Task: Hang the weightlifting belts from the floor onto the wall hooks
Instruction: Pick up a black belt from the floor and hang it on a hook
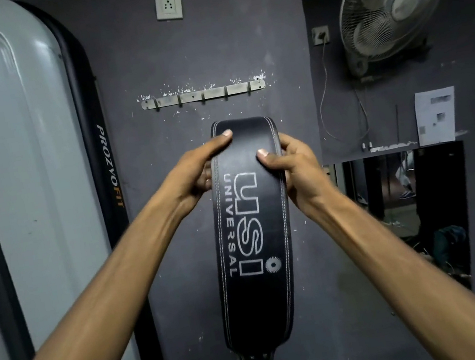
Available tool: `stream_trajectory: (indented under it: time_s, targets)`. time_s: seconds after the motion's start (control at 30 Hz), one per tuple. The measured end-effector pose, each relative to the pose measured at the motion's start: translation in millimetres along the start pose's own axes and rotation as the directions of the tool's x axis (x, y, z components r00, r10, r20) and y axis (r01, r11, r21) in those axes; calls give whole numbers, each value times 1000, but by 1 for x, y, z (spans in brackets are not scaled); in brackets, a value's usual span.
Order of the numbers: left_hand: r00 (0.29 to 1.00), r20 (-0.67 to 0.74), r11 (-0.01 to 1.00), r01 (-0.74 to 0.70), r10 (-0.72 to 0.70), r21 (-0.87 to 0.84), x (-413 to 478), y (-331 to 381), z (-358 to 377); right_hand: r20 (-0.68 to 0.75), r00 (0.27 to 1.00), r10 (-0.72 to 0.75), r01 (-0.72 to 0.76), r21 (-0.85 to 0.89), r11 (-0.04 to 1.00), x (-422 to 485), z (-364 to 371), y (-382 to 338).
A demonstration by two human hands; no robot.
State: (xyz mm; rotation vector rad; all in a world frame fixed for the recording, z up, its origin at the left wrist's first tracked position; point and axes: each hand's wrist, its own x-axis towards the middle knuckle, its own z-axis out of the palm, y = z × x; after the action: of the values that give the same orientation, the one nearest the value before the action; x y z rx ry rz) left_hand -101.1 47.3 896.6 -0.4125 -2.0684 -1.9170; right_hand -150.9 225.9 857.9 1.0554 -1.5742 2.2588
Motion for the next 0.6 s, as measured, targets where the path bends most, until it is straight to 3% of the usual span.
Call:
stream_trajectory:
  time_s: [0.1, 0.23, 0.33, 0.47, 0.6]
  targets:
    - [991, -114, 985, -87, 70, -149, 12, 10, 9, 50, 998, -39, 43, -85, 995, -13, -5, 3]
    - [980, -101, 979, -179, 169, -101, 13, 3, 19, 15, 1000, -13, 14, -127, 992, -6, -11, -5]
    - [973, -82, 973, -220, 214, -73, 3, -9, 26, -19, 996, 89, -91, -179, 980, 15, -12, -24]
    - [973, -45, 971, -228, 226, -65, -9, -27, 32, -81, 972, 221, -230, -121, 966, 32, -15, -37]
    - [991, -78, 987, -120, 112, -106, 1, -26, 30, -43, 985, 167, -171, -136, 976, 22, -19, -22]
